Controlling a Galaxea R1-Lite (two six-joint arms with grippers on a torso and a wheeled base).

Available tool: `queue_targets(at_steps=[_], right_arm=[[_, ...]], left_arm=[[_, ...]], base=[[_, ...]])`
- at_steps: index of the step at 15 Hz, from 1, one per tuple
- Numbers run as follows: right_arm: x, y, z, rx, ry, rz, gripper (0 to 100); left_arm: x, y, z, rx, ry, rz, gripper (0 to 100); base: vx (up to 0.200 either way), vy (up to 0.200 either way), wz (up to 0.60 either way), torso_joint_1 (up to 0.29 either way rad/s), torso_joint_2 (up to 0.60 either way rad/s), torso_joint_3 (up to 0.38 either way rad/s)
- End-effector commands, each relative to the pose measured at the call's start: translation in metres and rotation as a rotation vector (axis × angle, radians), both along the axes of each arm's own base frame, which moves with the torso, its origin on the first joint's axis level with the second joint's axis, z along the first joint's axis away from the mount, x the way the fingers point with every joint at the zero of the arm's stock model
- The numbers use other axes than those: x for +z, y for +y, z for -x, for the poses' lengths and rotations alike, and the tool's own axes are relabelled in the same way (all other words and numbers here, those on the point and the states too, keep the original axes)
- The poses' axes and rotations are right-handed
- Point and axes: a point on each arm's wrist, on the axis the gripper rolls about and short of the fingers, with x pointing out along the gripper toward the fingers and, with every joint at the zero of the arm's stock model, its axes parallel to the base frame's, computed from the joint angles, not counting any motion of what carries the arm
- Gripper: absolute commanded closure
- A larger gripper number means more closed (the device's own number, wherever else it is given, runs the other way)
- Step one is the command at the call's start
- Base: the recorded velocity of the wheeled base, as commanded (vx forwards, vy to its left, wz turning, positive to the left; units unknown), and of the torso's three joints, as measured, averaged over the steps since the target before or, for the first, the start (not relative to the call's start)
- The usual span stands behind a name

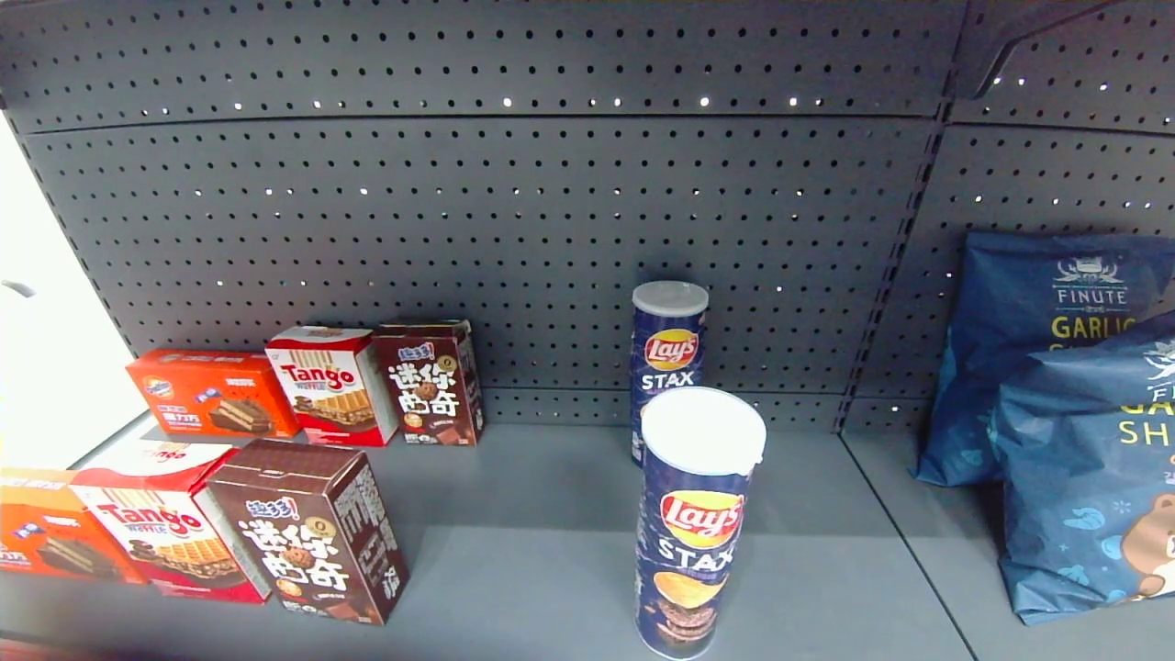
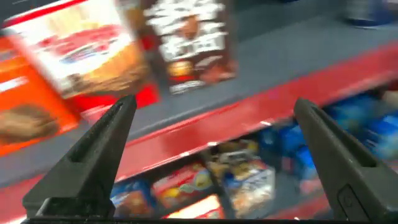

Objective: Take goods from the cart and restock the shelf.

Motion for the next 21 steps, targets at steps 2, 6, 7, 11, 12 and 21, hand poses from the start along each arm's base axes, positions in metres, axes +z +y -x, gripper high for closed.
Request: queue_targets(at_steps=[2,6,7,11,12,21], right_arm=[[0.0,0.0,0.0,0.001,0.0,0.001,0],[0.0,0.0,0.0,0.001,0.0,0.0,0],[0.0,0.0,0.0,0.001,0.0,0.0,0],[0.0,0.0,0.0,0.001,0.0,0.0,0],[0.0,0.0,0.0,0.001,0.0,0.0,0],[0.0,0.0,0.0,0.001,0.0,0.0,0]], left_arm=[[-0.003,0.005,0.003,0.188,-0.098,0.0,0],[-0.003,0.004,0.003,0.142,-0.097,0.003,0],[-0.003,0.003,0.003,0.134,-0.093,0.009,0],[-0.003,0.011,0.003,0.464,-0.096,0.022,0],[-0.003,0.01,0.003,0.417,-0.094,0.025,0],[-0.007,0.003,0.003,0.117,-0.054,0.041,0]], base=[[0.0,0.0,0.0,0.0,0.0,0.0],[0.0,0.0,0.0,0.0,0.0,0.0],[0.0,0.0,0.0,0.0,0.0,0.0],[0.0,0.0,0.0,0.0,0.0,0.0],[0.0,0.0,0.0,0.0,0.0,0.0],[0.0,0.0,0.0,0.0,0.0,0.0]])
